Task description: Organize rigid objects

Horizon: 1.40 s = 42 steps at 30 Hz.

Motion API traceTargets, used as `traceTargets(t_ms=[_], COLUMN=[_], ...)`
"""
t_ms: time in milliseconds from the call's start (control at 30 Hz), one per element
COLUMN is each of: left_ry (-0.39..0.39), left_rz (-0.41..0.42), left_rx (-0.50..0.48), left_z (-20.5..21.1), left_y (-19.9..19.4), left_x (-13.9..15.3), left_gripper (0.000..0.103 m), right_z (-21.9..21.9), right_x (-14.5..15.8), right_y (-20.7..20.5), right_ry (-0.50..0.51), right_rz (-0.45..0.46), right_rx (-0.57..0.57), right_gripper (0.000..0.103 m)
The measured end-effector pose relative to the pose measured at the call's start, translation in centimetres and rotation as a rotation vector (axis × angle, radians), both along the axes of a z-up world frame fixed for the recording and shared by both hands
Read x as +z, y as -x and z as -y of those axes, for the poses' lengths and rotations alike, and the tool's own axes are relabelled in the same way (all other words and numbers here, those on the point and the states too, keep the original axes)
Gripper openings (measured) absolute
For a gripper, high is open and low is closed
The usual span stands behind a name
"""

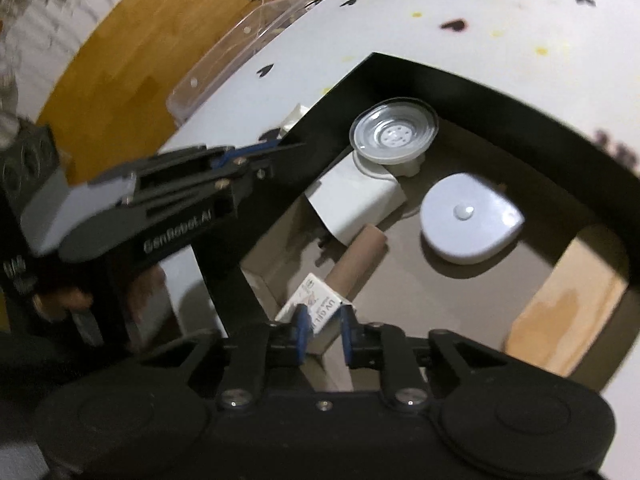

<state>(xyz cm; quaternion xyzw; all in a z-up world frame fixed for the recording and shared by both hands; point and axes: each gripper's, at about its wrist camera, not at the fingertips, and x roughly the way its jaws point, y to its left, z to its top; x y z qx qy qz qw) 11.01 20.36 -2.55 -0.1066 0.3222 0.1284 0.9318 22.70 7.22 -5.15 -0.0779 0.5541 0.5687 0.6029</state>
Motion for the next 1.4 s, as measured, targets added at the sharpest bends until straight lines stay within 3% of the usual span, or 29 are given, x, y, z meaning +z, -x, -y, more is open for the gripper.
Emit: traceTargets(t_ms=[433, 733, 933, 1000, 1133, 1267, 1400], left_ry=[0.001, 0.0, -0.001, -0.001, -0.004, -0.006, -0.006], left_rz=[0.0, 0.0, -0.001, -0.001, -0.002, -0.004, -0.004], left_rx=[0.0, 0.005, 0.008, 0.009, 0.013, 0.015, 0.015], left_z=[0.0, 0.0, 0.0, 0.0, 0.1, 0.1, 0.2], left_y=[0.0, 0.0, 0.0, 0.0, 0.0, 0.0, 0.0], left_x=[0.0, 0.0, 0.0, 0.1, 0.1, 0.1, 0.1], left_gripper=[0.004, 0.004, 0.004, 0.004, 0.004, 0.004, 0.004], right_z=[0.2, 4.6, 8.1, 9.3, 11.4, 13.7, 16.1], right_x=[0.9, 4.0, 5.5, 5.7, 5.9, 5.9, 5.2], right_y=[0.3, 0.7, 1.1, 1.1, 1.1, 0.4, -1.4], right_ry=[-0.093, -0.186, -0.235, -0.246, -0.256, -0.22, -0.17], right_rz=[-0.002, 0.129, 0.245, 0.294, 0.379, 0.475, 0.471], right_rx=[-0.057, -0.14, -0.254, -0.298, -0.398, -0.538, -0.691], right_gripper=[0.018, 0.032, 0.06, 0.08, 0.103, 0.103, 0.103])
